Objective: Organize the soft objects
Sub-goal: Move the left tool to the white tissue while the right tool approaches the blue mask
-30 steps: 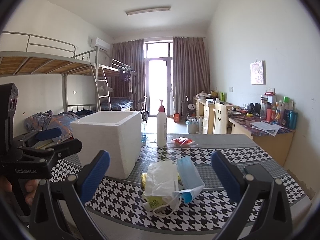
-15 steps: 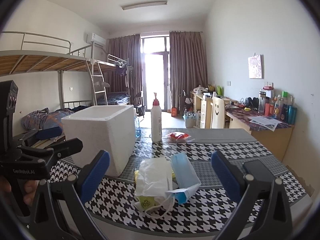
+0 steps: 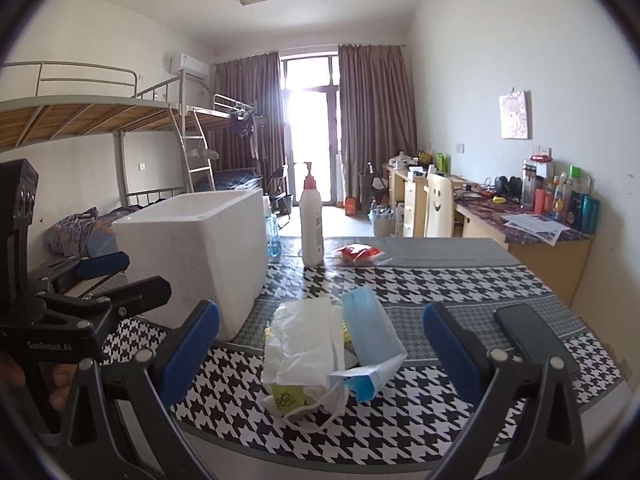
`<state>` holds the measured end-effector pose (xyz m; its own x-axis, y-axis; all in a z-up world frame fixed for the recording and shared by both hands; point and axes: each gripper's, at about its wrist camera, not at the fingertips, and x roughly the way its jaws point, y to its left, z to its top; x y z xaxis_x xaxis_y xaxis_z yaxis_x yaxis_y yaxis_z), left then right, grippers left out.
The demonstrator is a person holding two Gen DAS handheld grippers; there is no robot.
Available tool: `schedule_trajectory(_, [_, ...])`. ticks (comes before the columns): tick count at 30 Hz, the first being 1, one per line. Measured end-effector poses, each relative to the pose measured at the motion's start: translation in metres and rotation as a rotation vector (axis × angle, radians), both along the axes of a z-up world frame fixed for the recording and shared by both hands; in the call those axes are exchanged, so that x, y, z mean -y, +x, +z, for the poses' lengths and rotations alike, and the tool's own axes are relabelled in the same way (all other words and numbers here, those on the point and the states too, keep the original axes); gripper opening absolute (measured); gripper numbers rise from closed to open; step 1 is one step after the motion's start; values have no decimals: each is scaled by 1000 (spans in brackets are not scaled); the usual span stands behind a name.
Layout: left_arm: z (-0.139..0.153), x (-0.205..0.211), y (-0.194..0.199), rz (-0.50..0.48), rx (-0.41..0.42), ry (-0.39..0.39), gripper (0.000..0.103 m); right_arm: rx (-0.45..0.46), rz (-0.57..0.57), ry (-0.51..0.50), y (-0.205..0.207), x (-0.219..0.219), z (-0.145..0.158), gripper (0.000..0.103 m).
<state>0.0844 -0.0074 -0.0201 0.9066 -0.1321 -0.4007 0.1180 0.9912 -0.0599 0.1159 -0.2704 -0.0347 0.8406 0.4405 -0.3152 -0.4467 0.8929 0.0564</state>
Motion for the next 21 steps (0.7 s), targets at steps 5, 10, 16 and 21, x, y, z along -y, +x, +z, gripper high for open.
schedule_trajectory(5, [-5, 4, 7, -13, -20, 1, 102, -37, -2, 19, 10, 3, -4, 102])
schedule_trajectory(10, [-9, 10, 13, -26, -34, 3, 102, -67, -26, 19, 16, 8, -11, 102])
schedule_trajectory(16, [-15, 21, 22, -55, -52, 7, 102, -91, -67, -16, 22, 9, -16, 102])
schedule_trajectory(21, [-19, 27, 29, -86, -72, -7, 102, -101, -89, -31, 24, 12, -19, 102])
